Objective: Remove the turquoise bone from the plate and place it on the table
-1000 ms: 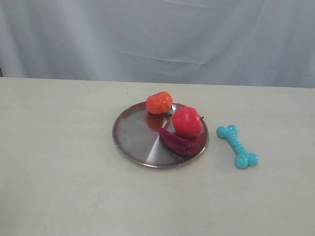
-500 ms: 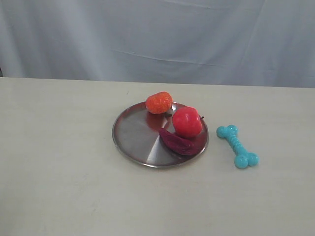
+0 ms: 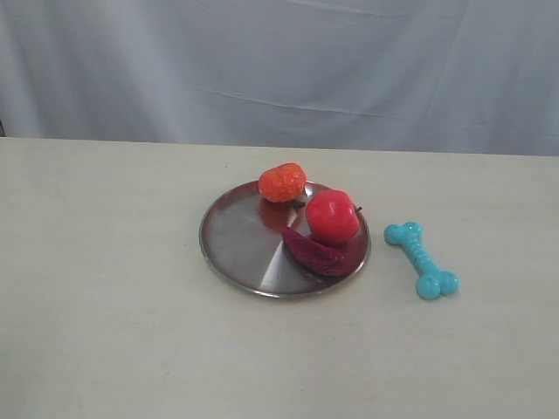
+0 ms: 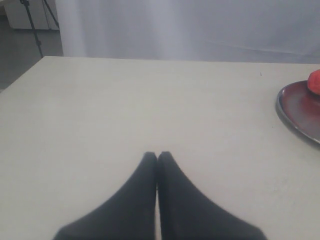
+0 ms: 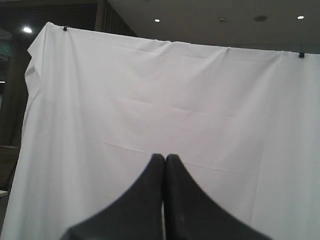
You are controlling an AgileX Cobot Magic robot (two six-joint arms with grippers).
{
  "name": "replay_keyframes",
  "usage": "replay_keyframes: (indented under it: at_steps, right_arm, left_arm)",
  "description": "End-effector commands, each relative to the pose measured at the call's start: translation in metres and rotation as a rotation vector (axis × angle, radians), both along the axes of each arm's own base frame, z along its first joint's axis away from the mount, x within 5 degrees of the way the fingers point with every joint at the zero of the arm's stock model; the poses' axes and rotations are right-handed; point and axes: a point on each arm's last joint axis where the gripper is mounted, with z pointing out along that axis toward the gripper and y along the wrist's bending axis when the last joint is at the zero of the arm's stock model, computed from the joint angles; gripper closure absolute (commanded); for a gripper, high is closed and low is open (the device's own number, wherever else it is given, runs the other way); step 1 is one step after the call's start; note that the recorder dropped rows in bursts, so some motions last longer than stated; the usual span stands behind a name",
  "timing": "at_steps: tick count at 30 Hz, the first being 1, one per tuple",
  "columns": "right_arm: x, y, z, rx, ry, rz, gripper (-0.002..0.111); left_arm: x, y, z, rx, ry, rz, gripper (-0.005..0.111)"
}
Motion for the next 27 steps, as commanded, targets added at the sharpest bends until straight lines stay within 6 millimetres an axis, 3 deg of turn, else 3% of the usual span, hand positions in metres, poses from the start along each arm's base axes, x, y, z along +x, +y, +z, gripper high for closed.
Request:
replay_keyframes:
  at_steps: [1, 4, 6, 9, 13, 16, 23, 27]
  right_arm:
    - [-0.012, 0.001, -0.003, -0.038, -0.03, -0.065, 0.109]
    - [-0.007, 0.005, -0.007, -0.053, -0.043, -0.129, 0.109]
    - [0.008, 0.005, -0.016, -0.041, -0.046, -0.138, 0.109]
    - [0.044, 0.0, -0.047, -0.006, 0.021, -0.159, 0.109]
    - [0.088, -0.012, -0.106, 0.04, 0.199, -0.158, 0.109]
    - [0.111, -0.016, -0.15, 0.076, 0.218, -0.116, 0.109]
    - [0.13, -0.02, -0.211, 0.109, 0.323, -0.094, 0.109]
    - [0.132, -0.02, -0.223, 0.118, 0.358, -0.095, 0.109]
  left_arm:
    - [0.0, 0.0, 0.0, -0.005, -0.004, -0.007, 0.107]
    - [0.0, 0.0, 0.0, -0.005, -0.004, -0.007, 0.107]
    - [0.0, 0.0, 0.0, -0.005, -0.004, -0.007, 0.107]
    - [0.0, 0.0, 0.0, -0.005, -0.004, -0.007, 0.107]
    - [0.0, 0.0, 0.0, -0.005, -0.004, -0.007, 0.107]
    - [0.0, 0.0, 0.0, -0.005, -0.004, -0.007, 0.107]
    - [0.0, 0.0, 0.0, -0.005, -0.004, -0.007, 0.107]
    - [0.0, 0.0, 0.0, -0.005, -0.004, -0.007, 0.107]
